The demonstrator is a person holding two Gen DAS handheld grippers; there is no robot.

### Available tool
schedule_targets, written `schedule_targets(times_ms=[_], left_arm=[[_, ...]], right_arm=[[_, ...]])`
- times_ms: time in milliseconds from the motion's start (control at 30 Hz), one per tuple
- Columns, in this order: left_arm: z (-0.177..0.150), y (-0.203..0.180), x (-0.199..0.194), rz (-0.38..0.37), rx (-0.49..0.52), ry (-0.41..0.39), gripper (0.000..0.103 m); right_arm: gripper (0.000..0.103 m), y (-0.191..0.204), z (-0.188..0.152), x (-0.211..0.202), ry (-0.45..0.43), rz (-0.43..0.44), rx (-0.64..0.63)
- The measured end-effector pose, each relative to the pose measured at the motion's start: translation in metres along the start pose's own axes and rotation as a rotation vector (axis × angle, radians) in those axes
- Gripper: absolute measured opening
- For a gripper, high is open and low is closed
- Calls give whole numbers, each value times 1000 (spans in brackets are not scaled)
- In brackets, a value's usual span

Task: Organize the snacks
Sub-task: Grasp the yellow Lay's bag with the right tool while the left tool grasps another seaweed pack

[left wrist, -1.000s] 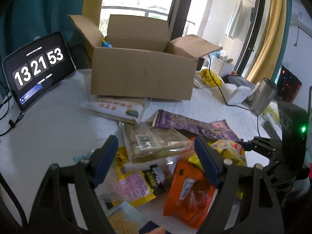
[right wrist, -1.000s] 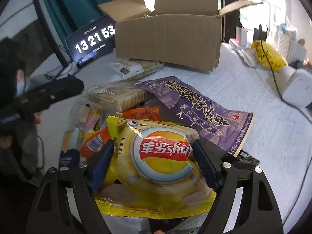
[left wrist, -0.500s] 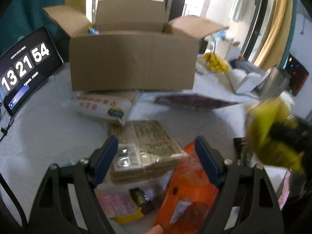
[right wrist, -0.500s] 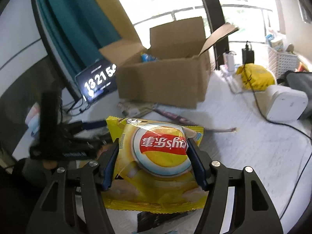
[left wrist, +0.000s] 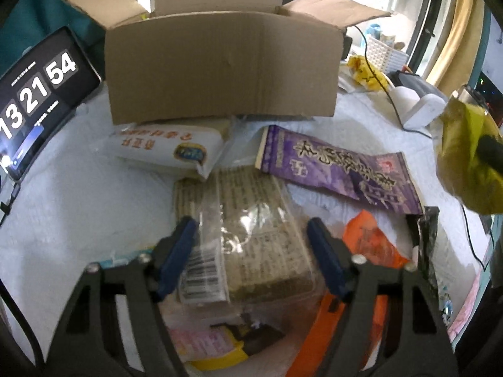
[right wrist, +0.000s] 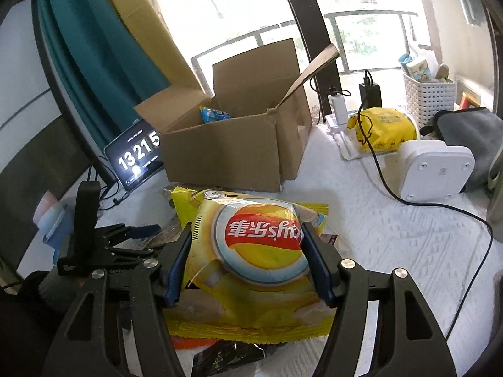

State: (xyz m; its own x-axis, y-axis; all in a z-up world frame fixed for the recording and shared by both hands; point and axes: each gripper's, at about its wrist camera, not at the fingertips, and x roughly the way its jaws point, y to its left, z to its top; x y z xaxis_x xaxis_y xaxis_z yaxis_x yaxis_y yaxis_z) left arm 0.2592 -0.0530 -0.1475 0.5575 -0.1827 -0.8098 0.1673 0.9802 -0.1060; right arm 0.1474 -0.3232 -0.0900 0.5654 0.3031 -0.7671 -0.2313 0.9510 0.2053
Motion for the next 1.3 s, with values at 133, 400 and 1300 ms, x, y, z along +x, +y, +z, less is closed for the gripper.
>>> schedule_targets(times_ms=[133,400,1300], left_arm=[[-4,1,-9,-19,9,-14,58],[-13,6,-37,-106,-5,-42,53],[22,29,-123,-111,51,-324,52]], right_arm=[[68,5,2,0,-6,0,-7],[68,18,8,-2,-15,-8,-37],[68,64,55,0,-51,-40,-151]])
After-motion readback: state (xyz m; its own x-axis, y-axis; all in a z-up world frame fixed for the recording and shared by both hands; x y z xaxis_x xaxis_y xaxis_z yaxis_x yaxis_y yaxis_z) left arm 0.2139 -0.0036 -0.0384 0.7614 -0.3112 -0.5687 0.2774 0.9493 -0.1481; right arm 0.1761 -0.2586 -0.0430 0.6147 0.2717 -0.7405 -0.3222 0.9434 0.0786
